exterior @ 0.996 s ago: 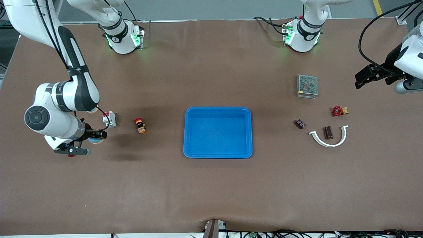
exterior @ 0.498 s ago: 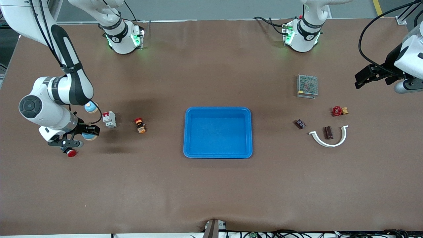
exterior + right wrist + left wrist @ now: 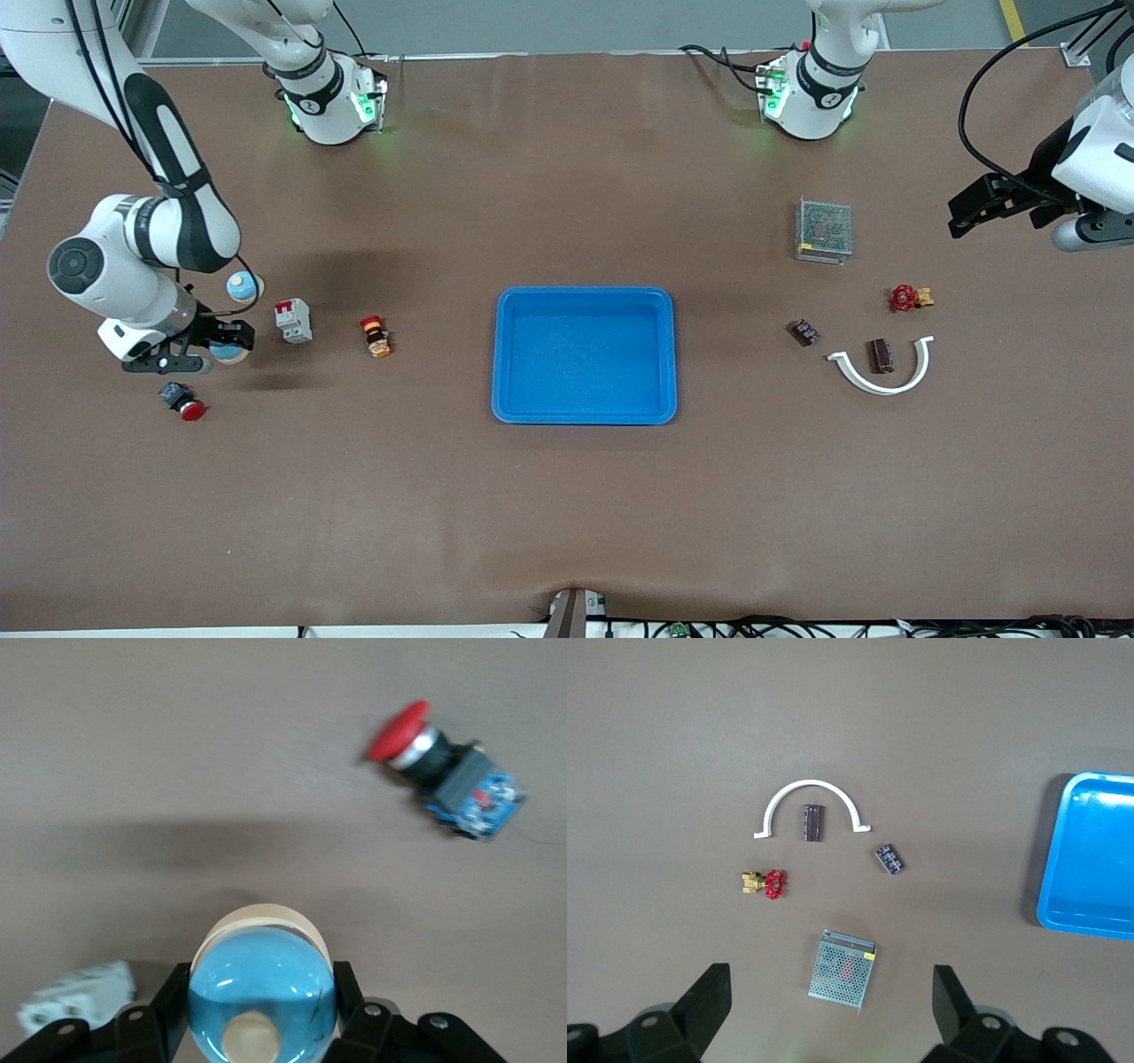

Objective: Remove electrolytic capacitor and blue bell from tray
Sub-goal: 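Lower the bell beside the first bell and open the right gripper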

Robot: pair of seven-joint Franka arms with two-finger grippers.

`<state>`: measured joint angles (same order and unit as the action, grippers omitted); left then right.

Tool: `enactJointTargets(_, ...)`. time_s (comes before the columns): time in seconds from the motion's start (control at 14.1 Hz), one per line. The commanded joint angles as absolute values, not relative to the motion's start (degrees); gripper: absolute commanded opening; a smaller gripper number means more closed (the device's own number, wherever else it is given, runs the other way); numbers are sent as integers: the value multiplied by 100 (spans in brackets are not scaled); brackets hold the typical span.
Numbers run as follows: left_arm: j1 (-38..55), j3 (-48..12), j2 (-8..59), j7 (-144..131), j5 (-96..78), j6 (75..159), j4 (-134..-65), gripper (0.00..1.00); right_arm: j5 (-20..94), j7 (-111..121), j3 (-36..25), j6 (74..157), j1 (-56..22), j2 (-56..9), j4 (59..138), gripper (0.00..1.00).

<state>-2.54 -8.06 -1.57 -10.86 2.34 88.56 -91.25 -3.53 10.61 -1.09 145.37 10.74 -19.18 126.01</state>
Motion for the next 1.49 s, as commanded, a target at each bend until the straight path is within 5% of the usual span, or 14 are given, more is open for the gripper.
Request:
enactJointTargets(0.0,-272,-817,-202,-1072,123,8903,-9176,100,-466,1362,26,14870,1423,-1705,13024,0)
enactJointTargets(0.43,-290,-817,-193,-1064,114,8982,-9176,100,-466,1327,26,15732,1433,-1793,13508,0)
enactJointTargets(1.42,-316,-817,-167,-1072,114,9062,-9158,100,-466,1512,18,15715,1600,-2153,13518,0)
